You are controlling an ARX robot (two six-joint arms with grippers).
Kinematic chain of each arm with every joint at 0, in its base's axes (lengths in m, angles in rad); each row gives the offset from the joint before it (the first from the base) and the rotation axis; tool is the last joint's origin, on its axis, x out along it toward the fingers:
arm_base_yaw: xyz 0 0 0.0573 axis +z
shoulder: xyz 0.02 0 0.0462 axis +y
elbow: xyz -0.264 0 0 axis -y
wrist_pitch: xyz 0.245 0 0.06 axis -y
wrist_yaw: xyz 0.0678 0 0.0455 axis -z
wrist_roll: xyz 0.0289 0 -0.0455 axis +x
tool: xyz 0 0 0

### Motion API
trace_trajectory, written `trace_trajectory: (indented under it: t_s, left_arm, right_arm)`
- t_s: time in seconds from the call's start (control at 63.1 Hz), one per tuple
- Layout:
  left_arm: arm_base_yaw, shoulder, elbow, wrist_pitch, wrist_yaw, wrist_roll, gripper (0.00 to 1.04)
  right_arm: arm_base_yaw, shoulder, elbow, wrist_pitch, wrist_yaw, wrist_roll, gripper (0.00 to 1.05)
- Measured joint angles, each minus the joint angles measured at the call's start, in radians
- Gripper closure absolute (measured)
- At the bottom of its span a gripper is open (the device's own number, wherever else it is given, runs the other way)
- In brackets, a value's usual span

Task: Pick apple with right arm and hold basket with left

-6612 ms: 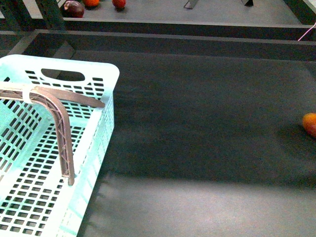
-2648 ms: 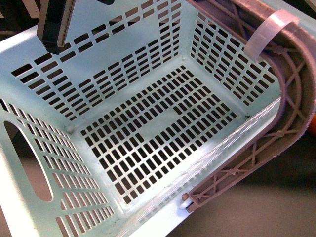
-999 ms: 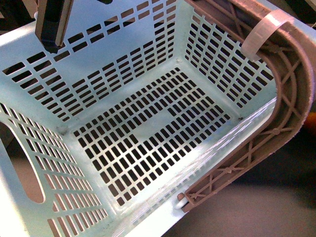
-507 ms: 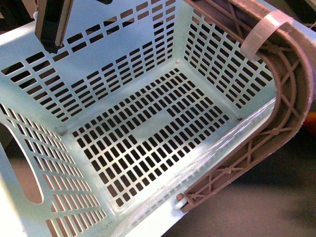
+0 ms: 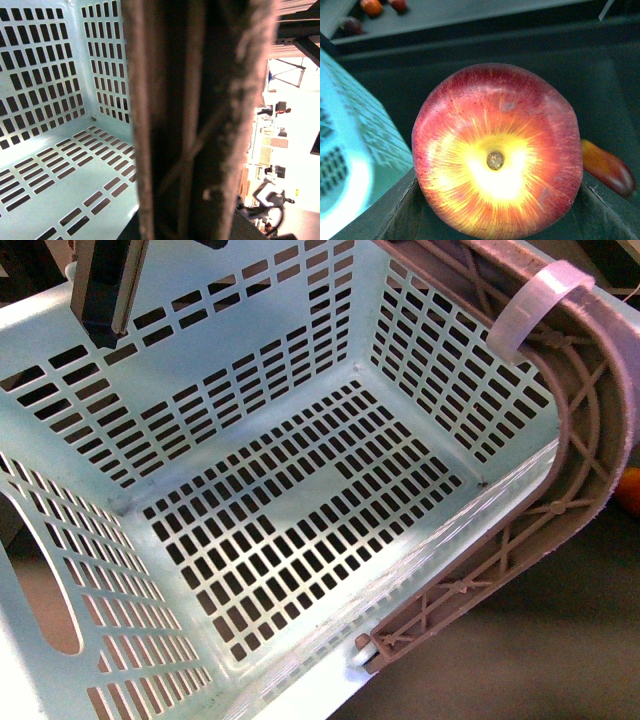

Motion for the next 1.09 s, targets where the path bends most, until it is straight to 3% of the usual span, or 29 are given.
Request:
trace_trajectory:
  t_s: [0.349, 0.539, 0.618, 0.809, 0.951, 1.094]
  left_arm:
    - [0.000, 0.000, 0.000, 0.000, -0.001, 0.000, 0.99]
    - [0.000, 0.000, 0.000, 0.000, -0.001, 0.000, 0.99]
    - [0.000, 0.000, 0.000, 0.000, -0.002, 0.000, 0.99]
    - [0.000, 0.000, 0.000, 0.000, 0.000, 0.000, 0.99]
    - [0.000, 0.000, 0.000, -0.001, 0.002, 0.001, 0.99]
    - [0.000, 0.006, 0.001, -0.003, -0.003, 0.004, 0.99]
  right_arm:
    - [0.433, -0.027, 0.094, 0.002, 0.196, 0.189, 0.35]
    - [0.563, 0.053, 0.094, 0.022, 0.248, 0.209, 0.35]
    - [0.583, 0.066, 0.088, 0.022, 0.256, 0.216, 0.35]
    - [0.589, 0.049, 0.064, 0.020, 0.288, 0.221, 0.08]
    - [0.550, -0.027, 0.047, -0.004, 0.342, 0.232, 0.09]
    - [0.462, -0.185, 0.024, -0.069, 0.477, 0.213, 0.09]
